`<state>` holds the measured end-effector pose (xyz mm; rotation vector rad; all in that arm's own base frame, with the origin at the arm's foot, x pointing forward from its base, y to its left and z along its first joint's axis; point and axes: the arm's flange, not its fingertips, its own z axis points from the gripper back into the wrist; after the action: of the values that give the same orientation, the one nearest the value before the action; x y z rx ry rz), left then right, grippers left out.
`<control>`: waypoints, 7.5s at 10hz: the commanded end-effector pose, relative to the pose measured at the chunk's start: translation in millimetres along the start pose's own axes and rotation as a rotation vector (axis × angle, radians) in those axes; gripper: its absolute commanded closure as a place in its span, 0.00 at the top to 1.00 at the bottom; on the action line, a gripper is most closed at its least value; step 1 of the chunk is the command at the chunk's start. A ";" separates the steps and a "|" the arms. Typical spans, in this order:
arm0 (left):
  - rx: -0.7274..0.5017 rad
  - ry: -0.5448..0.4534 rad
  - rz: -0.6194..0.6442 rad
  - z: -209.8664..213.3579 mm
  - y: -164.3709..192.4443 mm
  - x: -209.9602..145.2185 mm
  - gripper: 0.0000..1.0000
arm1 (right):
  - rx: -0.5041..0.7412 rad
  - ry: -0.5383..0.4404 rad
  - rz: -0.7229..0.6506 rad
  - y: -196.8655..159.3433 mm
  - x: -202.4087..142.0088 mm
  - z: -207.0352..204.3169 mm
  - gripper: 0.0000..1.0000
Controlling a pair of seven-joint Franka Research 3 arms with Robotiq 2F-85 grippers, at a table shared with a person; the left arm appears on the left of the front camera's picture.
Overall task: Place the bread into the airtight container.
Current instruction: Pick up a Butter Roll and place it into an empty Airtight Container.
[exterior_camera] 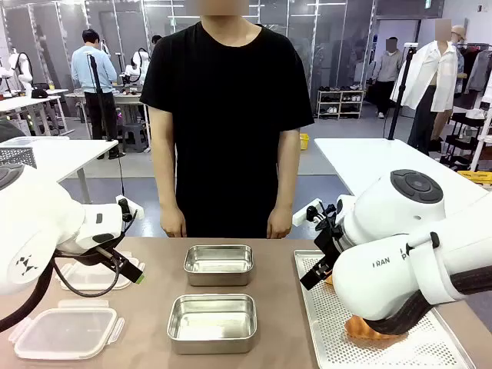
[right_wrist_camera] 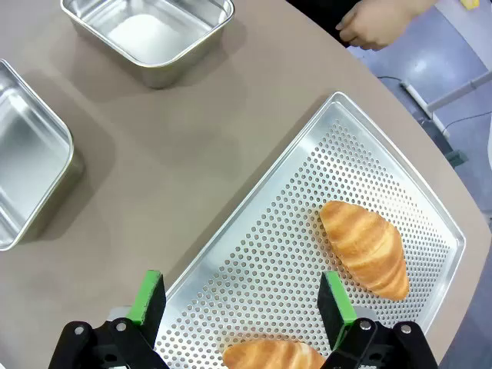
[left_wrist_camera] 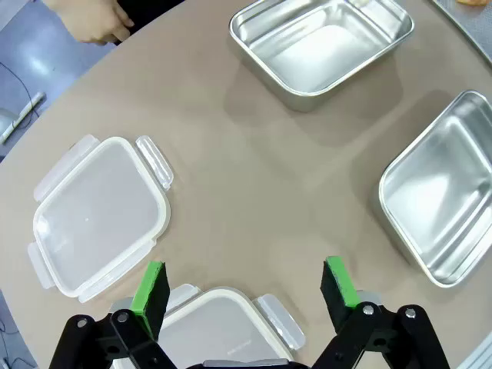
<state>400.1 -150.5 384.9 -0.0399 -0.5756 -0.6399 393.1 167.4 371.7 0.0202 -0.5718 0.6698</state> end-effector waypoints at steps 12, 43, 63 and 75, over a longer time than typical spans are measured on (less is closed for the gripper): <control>-0.058 -0.014 -0.040 32.0 -5.8 9.8 1.00 | 0.010 -0.019 -0.016 -20.0 10.1 33.8 1.00; -0.014 -0.345 0.169 506.6 22.0 -43.1 1.00 | -0.006 -0.206 0.034 -115.3 -39.4 448.7 1.00; -0.014 -0.345 0.169 506.6 22.0 -43.1 1.00 | 0.285 0.243 0.706 -91.9 -17.3 272.3 1.00; -0.014 -0.345 0.169 506.6 22.0 -43.1 1.00 | 0.360 0.283 0.671 -87.3 -38.0 161.9 1.00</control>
<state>135.7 -1.5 791.8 -0.2110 -0.8829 -0.4699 342.1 45.0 502.4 0.0538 -0.1488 1.3873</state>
